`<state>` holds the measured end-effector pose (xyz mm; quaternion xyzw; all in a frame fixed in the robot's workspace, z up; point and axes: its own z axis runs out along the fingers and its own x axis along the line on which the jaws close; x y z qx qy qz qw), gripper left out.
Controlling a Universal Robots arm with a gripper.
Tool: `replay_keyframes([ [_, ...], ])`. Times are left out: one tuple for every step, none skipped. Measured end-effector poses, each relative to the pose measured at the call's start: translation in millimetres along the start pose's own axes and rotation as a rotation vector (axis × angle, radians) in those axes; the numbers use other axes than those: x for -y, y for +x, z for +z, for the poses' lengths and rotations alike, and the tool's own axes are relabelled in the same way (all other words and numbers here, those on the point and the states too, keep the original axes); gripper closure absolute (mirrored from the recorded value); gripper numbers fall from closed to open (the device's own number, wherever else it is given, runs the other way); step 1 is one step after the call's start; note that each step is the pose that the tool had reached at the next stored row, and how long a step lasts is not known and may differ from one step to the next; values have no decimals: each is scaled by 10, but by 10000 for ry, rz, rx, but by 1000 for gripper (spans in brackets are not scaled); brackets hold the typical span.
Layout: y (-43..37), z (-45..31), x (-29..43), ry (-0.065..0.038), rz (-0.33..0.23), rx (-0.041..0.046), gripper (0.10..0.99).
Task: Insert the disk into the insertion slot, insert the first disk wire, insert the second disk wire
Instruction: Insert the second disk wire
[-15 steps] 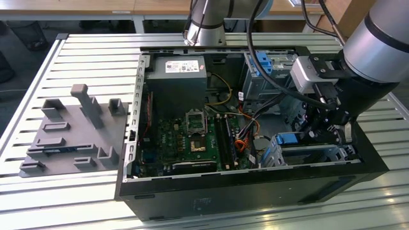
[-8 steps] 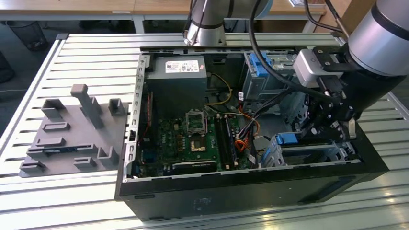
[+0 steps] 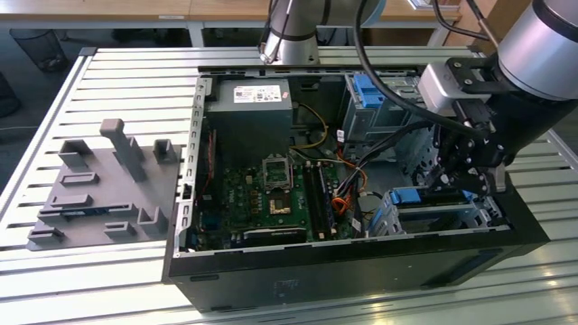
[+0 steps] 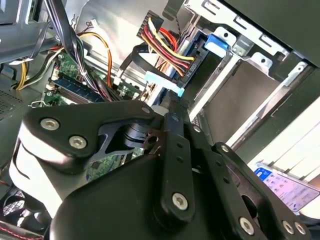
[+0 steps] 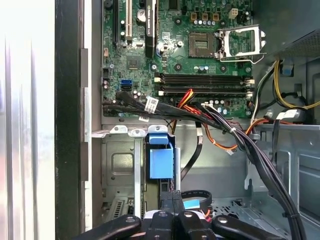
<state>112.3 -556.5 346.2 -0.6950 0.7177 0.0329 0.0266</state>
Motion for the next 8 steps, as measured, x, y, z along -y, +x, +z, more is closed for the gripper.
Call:
replay_keyframes([
  [-1, -5, 0, -3, 1, -1, 980],
  [-1, -13, 0, -11, 1, -2, 980],
  [-2, -20, 0, -16, 1, -3, 980],
  [-3, -27, 0, -18, 2, -3, 980],
  [-3, -34, 0, -23, 2, -3, 980],
  [-3, -36, 0, -28, 2, 0, 980],
  [-3, -36, 0, -29, 2, 1, 980],
  [-3, -36, 0, -29, 2, 1, 980],
])
